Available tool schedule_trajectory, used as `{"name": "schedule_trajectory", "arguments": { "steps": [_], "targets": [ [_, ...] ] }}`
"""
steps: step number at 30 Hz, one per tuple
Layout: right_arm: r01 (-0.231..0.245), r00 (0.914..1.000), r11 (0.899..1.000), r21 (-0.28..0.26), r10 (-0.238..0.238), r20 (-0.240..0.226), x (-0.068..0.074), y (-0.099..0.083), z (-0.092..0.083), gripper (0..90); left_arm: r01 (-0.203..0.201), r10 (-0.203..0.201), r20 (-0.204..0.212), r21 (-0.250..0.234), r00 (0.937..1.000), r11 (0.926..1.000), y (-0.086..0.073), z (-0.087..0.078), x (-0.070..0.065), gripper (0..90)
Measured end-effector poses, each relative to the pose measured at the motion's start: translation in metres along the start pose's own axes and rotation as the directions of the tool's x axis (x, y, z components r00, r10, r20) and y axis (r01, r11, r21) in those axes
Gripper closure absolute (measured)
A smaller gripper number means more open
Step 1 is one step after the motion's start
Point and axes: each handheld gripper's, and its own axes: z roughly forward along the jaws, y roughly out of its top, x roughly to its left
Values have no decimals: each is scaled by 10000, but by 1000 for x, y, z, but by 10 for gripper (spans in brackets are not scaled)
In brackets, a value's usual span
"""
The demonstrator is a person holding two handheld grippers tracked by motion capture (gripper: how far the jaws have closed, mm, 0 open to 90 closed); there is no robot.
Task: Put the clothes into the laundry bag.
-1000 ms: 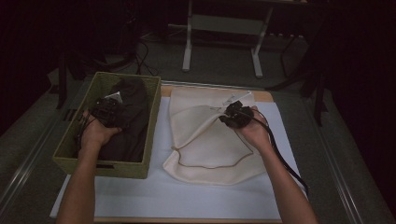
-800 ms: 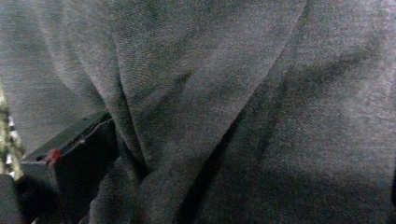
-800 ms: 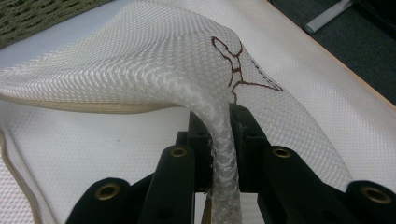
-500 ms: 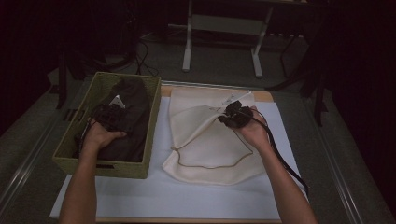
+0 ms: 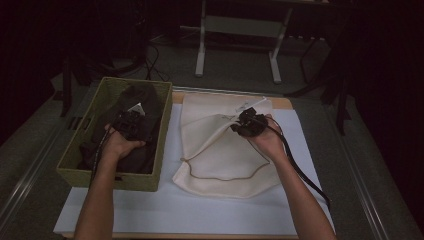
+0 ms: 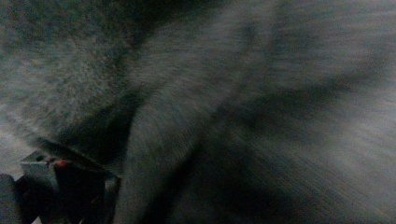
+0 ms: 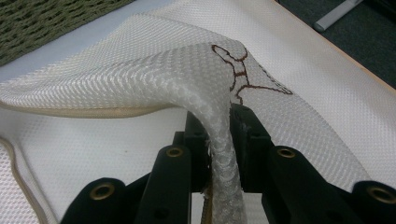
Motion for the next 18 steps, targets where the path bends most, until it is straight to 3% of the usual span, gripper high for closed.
{"name": "schedule_trajectory", "arguments": {
  "steps": [1, 4, 6, 7, 8, 10, 12, 18],
  "targets": [
    [5, 10000, 10000, -5, -5, 0, 0, 0, 0, 770, -174, 174, -369, 11, 9992, 9998, -1, 5, 1, 0],
    [33, 10000, 10000, 6, -33, 13, 0, 0, 0, 769, -234, 233, -548, -15, 9982, 9997, -1, 5, 4, 0],
    [80, 10000, 10000, 51, -80, 44, 0, 0, -1, 764, -357, 336, -1006, -191, 9944, 9992, -3, 4, 9, 0],
    [88, 10000, 9999, 58, -88, 44, 0, 0, -2, 763, -64, 38, -873, -290, 9962, 9996, -4, 6, 15, 0],
    [93, 10000, 9999, 71, -93, 28, 0, 0, -2, 759, -64, 38, -873, -290, 9962, 9996, -4, 6, 15, 0],
    [88, 10000, 9999, 86, -88, 18, 0, 0, -2, 758, 330, -336, -329, -181, 9989, 9993, -4, 10, 21, 0],
    [75, 10000, 9999, 106, -75, 20, 1, -1, -2, 755, 821, -821, 372, 11, 9959, 9966, -2, 15, 28, 0],
    [103, 9999, 9999, 132, -102, -15, 1, -1, -1, 751, 867, -877, 455, 223, 9951, 9960, 1, 17, 27, 0]
  ]
}}
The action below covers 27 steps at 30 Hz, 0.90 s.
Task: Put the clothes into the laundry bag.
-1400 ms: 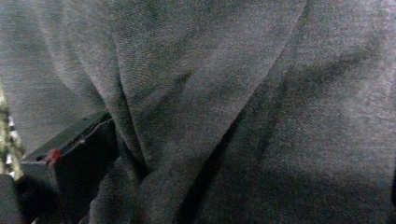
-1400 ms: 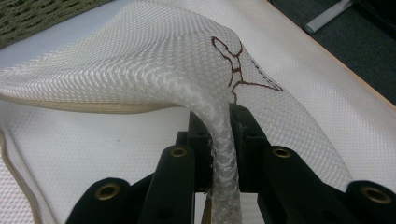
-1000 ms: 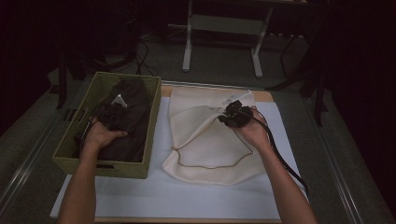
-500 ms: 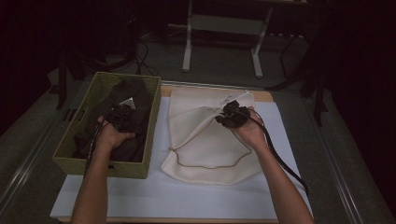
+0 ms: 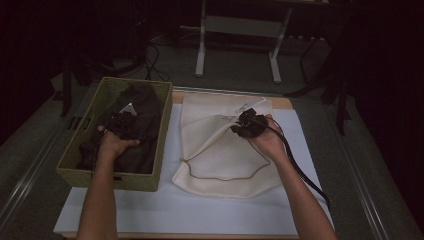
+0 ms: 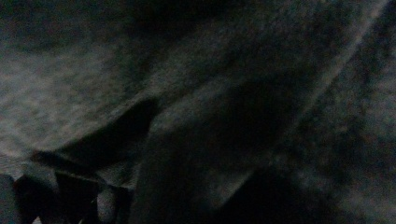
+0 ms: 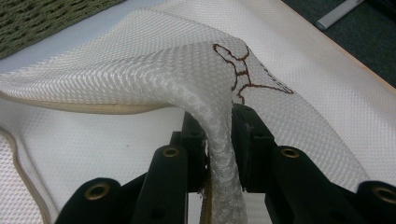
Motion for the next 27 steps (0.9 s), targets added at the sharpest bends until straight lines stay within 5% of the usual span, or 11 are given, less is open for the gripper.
{"name": "schedule_trajectory", "arguments": {
  "steps": [5, 10, 11, 14, 22, 27],
  "targets": [
    [-192, 9997, 9998, -69, 191, -130, -1, 3, 3, 749, 538, -531, -235, 306, 9983, 9981, 3, -1, -7, 45],
    [-43, 9999, 10000, -42, 42, -152, 2, 4, 2, 747, 473, -463, -368, 276, 9983, 9985, 4, -11, -6, 242],
    [-45, 9998, 10000, -68, 44, -177, 2, 4, 2, 746, 381, -369, -474, 246, 9982, 9990, 3, -15, -4, 391],
    [-34, 9998, 10000, -49, 32, -219, 2, 4, 1, 746, 188, -177, -389, 280, 9991, 9994, 2, -19, -2, 504],
    [57, 9993, 10000, -35, -59, -373, 0, 4, -4, 847, -145, 143, 319, 66, 9994, 9999, -2, -44, 6, 563],
    [37, 9997, 10000, -34, -38, -257, 1, 6, -5, 864, -327, 329, 240, -81, 9992, 9994, -2, -62, 6, 565]
  ]
}}
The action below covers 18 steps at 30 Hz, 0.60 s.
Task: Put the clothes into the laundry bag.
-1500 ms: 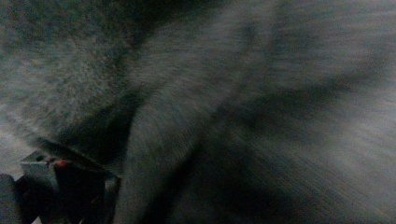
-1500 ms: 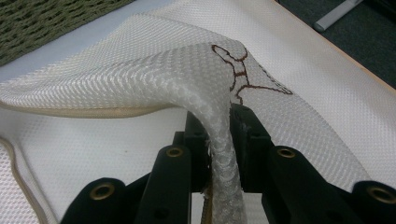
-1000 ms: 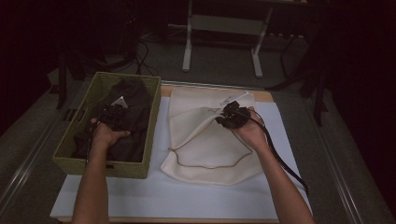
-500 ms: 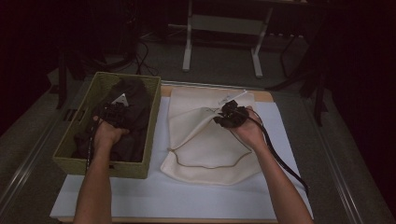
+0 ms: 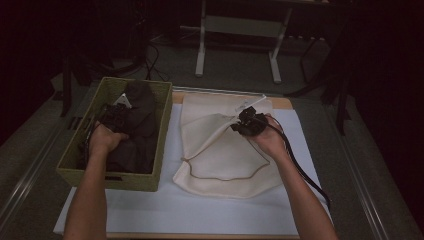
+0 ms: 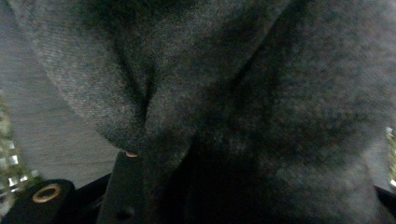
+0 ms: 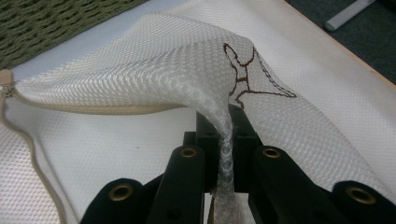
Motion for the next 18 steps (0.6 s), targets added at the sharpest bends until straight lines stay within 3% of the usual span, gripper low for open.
{"name": "schedule_trajectory", "arguments": {
  "steps": [7, 9, 11, 14, 16, 18],
  "targets": [
    [-391, 9989, 9970, -670, 408, 244, -3, 7, -8, 863, -416, 408, -342, -224, 9986, 9989, 5, -41, 0, 565],
    [-463, 9987, 9963, -729, 479, 199, -5, 7, -10, 863, -427, 418, -352, -272, 9985, 9987, 5, -46, 1, 566],
    [-478, 9985, 9962, -724, 495, 214, -5, 7, -11, 863, -428, 416, -309, -370, 9987, 9984, 5, -56, 3, 566],
    [-501, 9984, 9963, -700, 517, 213, -6, 8, -13, 863, -498, 501, 88, -280, 9987, 9984, 4, -75, 7, 566],
    [-477, 9986, 9966, -672, 490, 193, -6, 9, -14, 862, -528, 530, 65, -270, 9986, 9982, 5, -79, 7, 566],
    [-433, 9989, 9970, -644, 445, 175, -5, 10, -14, 861, -909, 909, 153, -1, 9957, 9959, 6, -91, 5, 566]
  ]
}}
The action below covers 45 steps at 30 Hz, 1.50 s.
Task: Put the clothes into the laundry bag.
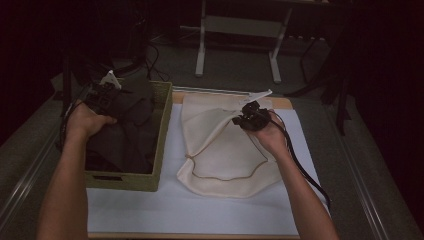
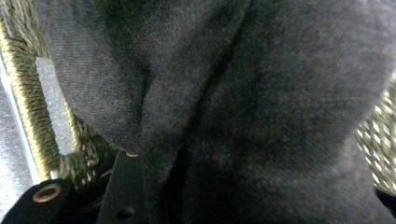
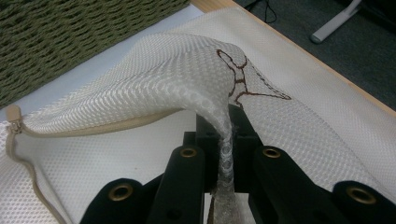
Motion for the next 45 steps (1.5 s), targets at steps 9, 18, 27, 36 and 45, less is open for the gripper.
{"name": "schedule_trajectory", "arguments": {
  "steps": [9, 18, 27, 36, 45],
  "targets": [
    [108, 9999, 9999, 80, -108, -19, 1, 1, -2, 860, -723, 722, 25, 498, 9974, 9961, 7, -28, -11, 566],
    [95, 9999, 9999, 121, -96, 71, -1, 2, -5, 862, -1374, 1371, 108, 314, 9905, 9900, 8, -69, -18, 565],
    [50, 10000, 9999, 136, -51, 79, -2, 3, -4, 861, -2043, 2041, 297, 51, 9785, 9789, 7, -97, -28, 565],
    [30, 10000, 9998, 191, -32, 91, -1, 3, -3, 861, -2633, 2644, 608, -247, 9625, 9644, 6, -116, -43, 566],
    [-4, 9998, 9998, 216, -1, 198, -2, 7, -3, 861, -3386, 3398, 736, -293, 9376, 9405, 7, -121, -62, 567]
  ]
}}
